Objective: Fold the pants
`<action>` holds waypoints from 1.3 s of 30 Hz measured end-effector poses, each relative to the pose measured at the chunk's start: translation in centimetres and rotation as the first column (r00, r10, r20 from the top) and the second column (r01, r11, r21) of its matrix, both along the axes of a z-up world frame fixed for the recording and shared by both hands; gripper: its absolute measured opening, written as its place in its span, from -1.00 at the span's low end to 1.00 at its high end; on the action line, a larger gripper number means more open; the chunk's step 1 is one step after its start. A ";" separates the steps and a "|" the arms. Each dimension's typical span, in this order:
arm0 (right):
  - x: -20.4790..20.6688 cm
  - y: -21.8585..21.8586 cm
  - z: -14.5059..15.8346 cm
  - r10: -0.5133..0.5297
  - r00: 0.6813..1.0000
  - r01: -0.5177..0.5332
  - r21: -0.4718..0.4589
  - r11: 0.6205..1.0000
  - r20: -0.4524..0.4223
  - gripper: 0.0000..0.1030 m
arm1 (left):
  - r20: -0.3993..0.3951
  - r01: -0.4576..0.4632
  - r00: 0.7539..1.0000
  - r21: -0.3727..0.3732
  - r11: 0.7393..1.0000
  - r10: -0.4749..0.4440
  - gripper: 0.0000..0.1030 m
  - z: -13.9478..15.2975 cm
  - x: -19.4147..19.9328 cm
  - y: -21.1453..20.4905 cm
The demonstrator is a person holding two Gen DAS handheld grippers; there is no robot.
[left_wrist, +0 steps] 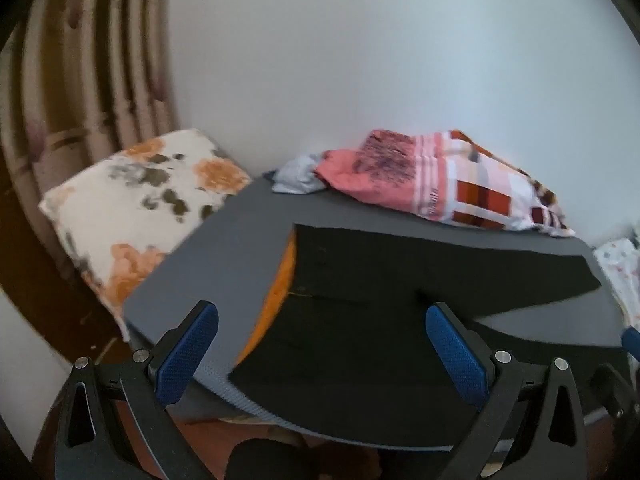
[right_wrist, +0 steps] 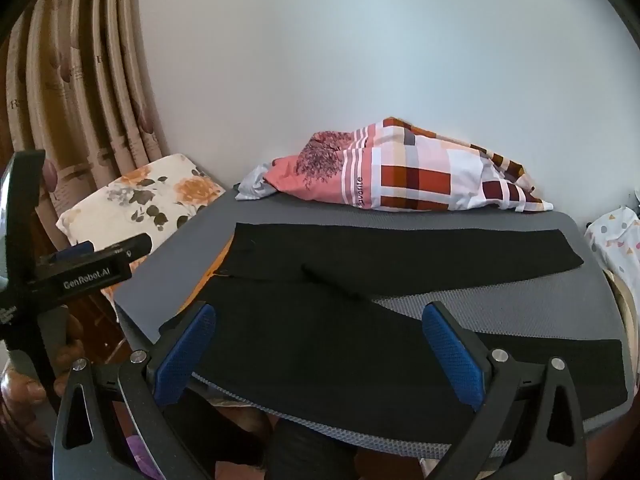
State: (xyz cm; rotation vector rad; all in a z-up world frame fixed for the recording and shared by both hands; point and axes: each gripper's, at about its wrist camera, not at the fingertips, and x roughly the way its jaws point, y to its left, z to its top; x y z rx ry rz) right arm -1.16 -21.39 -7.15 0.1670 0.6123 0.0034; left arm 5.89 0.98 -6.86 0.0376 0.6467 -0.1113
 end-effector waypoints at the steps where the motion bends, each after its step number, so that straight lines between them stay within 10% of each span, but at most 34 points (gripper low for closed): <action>1: 0.2 -0.1 -0.1 -0.003 1.000 0.003 0.002 1.000 -0.006 1.00 | 0.000 -0.004 1.000 0.000 1.000 0.004 1.00 -0.3 0.3 0.1; 7: 1.6 -0.6 -0.9 -0.017 0.999 0.017 0.011 1.000 -0.039 1.00 | 0.040 0.006 0.999 -0.004 1.000 -0.006 1.00 -1.9 2.2 1.3; 13: 3.0 -1.8 -2.5 -0.045 0.997 0.047 0.025 0.999 -0.068 1.00 | -0.087 0.004 0.996 -0.012 1.000 -0.005 0.99 -4.2 7.1 4.1; 20: 5.4 -3.9 -4.5 -0.078 0.989 0.087 0.068 0.994 -0.125 1.00 | -0.113 0.014 0.994 0.084 0.996 -0.004 0.99 -7.2 16.2 6.1; 24: 7.0 -4.4 -5.7 -0.093 0.984 0.104 0.063 0.993 -0.150 1.00 | -0.147 0.104 0.984 -0.002 0.995 -0.103 0.99 -9.2 22.8 7.5; 31: 10.0 -4.9 -8.5 -0.110 0.966 0.127 0.060 0.990 -0.234 1.00 | -0.230 0.208 0.951 -0.006 0.978 -0.204 0.10 -13.8 33.7 7.1; 39: 11.8 -5.8 -10.6 -0.157 0.943 0.175 0.035 0.984 -0.292 1.00 | -0.304 0.326 0.902 0.013 0.945 -0.307 0.08 -18.3 39.7 5.8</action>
